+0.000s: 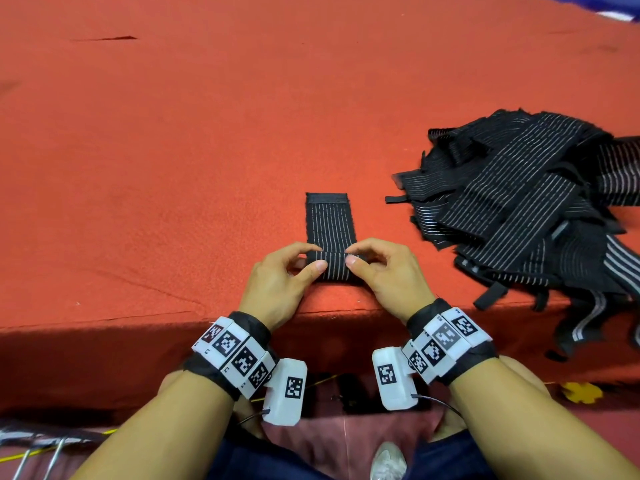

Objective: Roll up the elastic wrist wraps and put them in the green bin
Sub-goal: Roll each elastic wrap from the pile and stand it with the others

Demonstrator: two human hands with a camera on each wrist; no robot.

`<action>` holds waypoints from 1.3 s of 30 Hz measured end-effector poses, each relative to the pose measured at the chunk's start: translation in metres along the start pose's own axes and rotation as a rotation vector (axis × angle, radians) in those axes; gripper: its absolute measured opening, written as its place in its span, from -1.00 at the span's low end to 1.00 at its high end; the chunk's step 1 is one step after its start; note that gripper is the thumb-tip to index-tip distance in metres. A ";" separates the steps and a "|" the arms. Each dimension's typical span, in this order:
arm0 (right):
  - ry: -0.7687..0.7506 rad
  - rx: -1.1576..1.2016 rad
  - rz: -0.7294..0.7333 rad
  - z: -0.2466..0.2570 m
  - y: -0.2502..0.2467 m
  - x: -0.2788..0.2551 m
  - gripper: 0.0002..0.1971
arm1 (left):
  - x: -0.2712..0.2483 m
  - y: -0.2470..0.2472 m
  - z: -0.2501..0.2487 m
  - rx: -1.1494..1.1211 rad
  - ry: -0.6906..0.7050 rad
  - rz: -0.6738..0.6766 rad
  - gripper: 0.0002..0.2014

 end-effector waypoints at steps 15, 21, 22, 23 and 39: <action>0.001 -0.114 -0.070 -0.003 -0.005 0.005 -0.94 | -0.001 0.000 0.002 -0.010 -0.025 -0.003 -0.73; -0.055 0.002 0.037 -0.001 0.001 0.001 -0.74 | 0.000 -0.001 0.004 0.029 -0.032 -0.053 -0.83; -0.055 -0.017 0.060 0.000 0.002 0.001 -0.72 | 0.000 -0.001 0.003 0.071 -0.010 -0.064 -0.83; -0.048 -0.049 0.078 0.000 0.002 0.001 -0.71 | -0.001 0.000 0.001 0.114 0.024 -0.073 -0.82; -0.060 0.003 0.102 0.000 0.006 -0.001 -0.72 | -0.003 0.006 -0.004 0.174 0.054 0.055 -0.64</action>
Point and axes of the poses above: each hand's wrist, its own x-axis towards the middle knuckle, its own y-axis out of the palm, z = x × y, the point moved 7 cm from there along x, towards the middle knuckle, and after that the axes turned 3 degrees about -y, right-handed, at the moved point
